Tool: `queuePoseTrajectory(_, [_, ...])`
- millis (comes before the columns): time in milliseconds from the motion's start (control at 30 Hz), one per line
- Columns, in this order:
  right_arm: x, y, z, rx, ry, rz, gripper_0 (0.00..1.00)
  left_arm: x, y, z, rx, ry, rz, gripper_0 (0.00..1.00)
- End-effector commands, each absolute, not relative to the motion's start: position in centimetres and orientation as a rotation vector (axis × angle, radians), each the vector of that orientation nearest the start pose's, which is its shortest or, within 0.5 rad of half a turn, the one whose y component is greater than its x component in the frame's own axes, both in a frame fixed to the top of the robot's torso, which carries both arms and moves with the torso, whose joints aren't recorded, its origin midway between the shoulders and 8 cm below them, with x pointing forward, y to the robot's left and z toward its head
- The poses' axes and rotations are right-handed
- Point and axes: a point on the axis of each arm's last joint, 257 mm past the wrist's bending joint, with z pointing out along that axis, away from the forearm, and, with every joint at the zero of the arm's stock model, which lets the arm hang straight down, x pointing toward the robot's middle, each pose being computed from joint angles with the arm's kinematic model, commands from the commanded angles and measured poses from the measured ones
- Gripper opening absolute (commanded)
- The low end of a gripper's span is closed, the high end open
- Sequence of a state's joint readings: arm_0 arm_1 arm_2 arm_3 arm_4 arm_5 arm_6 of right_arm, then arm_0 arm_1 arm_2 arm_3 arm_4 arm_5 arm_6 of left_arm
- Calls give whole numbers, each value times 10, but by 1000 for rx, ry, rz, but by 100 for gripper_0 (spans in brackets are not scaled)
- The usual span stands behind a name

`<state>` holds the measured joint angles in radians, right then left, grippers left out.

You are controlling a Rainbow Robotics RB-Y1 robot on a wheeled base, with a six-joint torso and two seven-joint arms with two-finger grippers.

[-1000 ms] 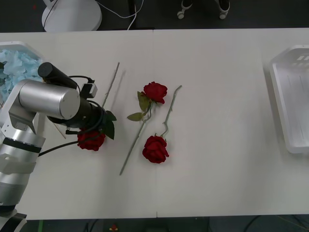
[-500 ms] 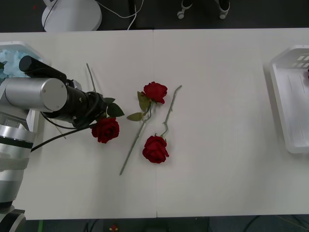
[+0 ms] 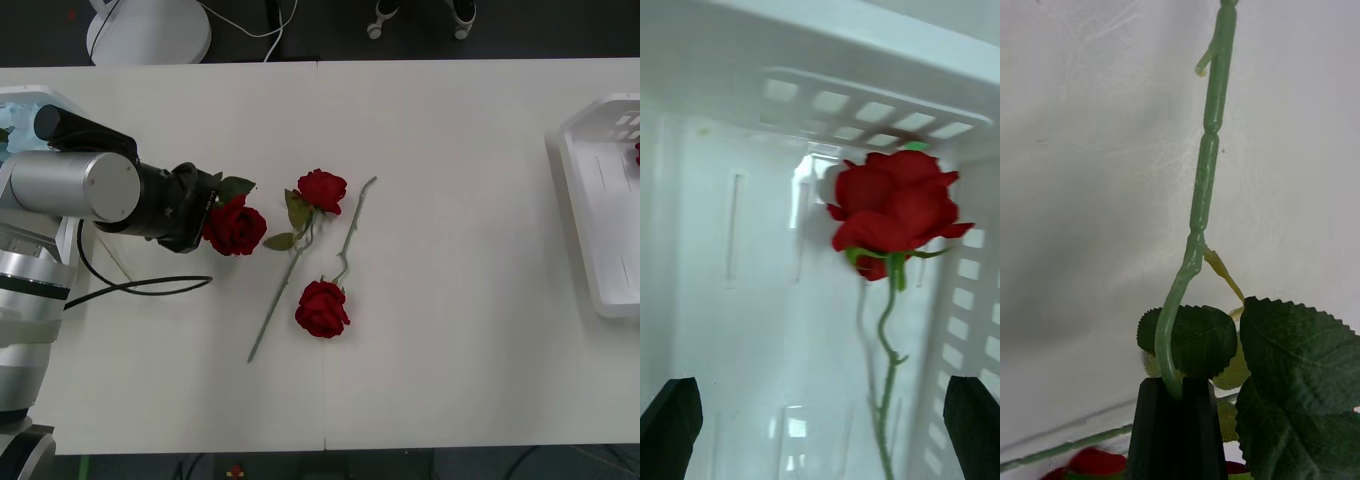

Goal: Put the red flowers into the right box and the blue flowers into the left box

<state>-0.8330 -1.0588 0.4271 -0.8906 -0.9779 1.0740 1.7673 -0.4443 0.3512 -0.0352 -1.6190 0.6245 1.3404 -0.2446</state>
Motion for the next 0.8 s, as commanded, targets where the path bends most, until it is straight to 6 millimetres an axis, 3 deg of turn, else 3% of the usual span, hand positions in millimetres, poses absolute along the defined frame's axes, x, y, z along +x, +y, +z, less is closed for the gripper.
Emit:
queuePoseTrajectory(33, [573,-508,-113,117,2511,-138,93,551,155,-208,-1211,2247,-927,47])
queuePoseTrajectory(67, [572,-493,-111,174,2519,-94,93,551,155,-208,-1209,2246,-923,66])
queuePoseTrajectory(100, [572,-479,-108,222,2523,-58,93,551,157,-208,-1208,2244,-920,75])
queuePoseTrajectory(167, [571,-444,-106,361,2524,32,93,552,159,-209,-1201,2245,-909,92])
queuePoseTrajectory(233, [569,-417,-101,513,2502,111,93,552,159,-207,-1187,2244,-905,100])
queuePoseTrajectory(367, [566,-361,-92,884,2402,294,93,553,164,-204,-1099,2259,-862,100])
queuePoseTrajectory(533, [554,-308,-94,1230,2307,458,93,553,174,-203,-880,2318,-761,100])
queuePoseTrajectory(800, [530,-235,-103,1817,2071,703,93,548,197,-196,-234,2406,-478,100])
